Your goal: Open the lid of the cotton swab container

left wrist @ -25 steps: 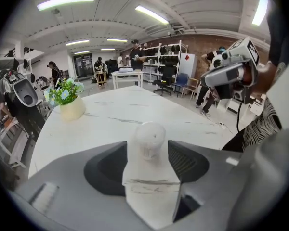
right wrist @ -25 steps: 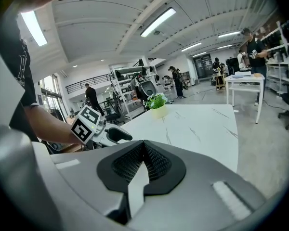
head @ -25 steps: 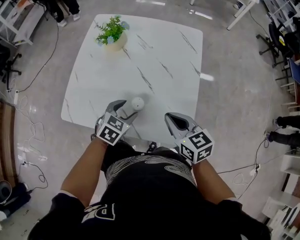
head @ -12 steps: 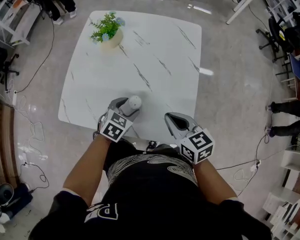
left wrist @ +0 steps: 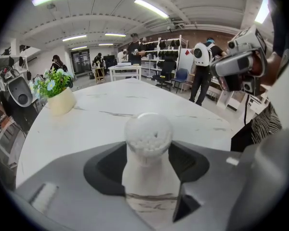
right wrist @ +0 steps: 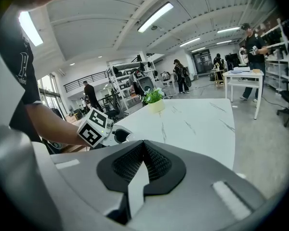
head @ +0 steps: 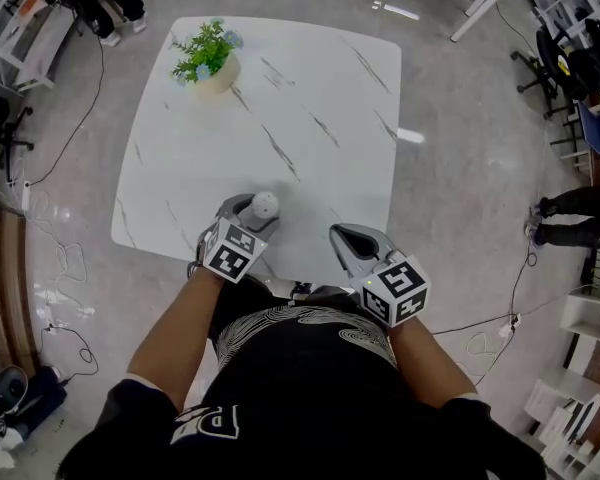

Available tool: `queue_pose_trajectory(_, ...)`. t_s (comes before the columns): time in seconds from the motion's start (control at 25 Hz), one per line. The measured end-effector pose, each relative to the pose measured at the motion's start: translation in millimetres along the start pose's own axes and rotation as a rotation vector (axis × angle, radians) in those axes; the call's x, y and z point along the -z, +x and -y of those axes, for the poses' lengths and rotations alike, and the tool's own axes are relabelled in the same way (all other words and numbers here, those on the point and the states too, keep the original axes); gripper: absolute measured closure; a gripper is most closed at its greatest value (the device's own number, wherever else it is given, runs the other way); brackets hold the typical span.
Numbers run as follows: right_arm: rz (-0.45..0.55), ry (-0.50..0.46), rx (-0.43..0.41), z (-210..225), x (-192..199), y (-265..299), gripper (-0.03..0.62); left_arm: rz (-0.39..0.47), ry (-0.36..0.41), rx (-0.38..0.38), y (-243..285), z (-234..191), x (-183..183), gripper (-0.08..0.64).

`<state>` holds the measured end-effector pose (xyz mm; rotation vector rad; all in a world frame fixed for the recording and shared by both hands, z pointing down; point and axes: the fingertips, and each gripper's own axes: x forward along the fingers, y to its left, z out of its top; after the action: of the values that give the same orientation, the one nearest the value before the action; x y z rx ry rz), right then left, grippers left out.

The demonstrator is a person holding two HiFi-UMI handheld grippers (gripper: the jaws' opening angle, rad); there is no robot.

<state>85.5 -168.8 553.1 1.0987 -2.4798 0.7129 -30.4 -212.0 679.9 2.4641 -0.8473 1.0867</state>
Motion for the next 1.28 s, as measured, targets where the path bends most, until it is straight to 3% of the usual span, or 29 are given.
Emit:
queue_pose_trajectory(0.72, -0.028, 0.002, -0.008, 6, 4, 7, 0.592, -0.004, -0.050, -0.005, 21, -3, 11, 0.239)
queue_pose_trajectory(1.28, -0.036, -0.006, -0.014, 7, 6, 9, 0.592, -0.016, -0.043, -0.005, 23, -3, 15, 0.241)
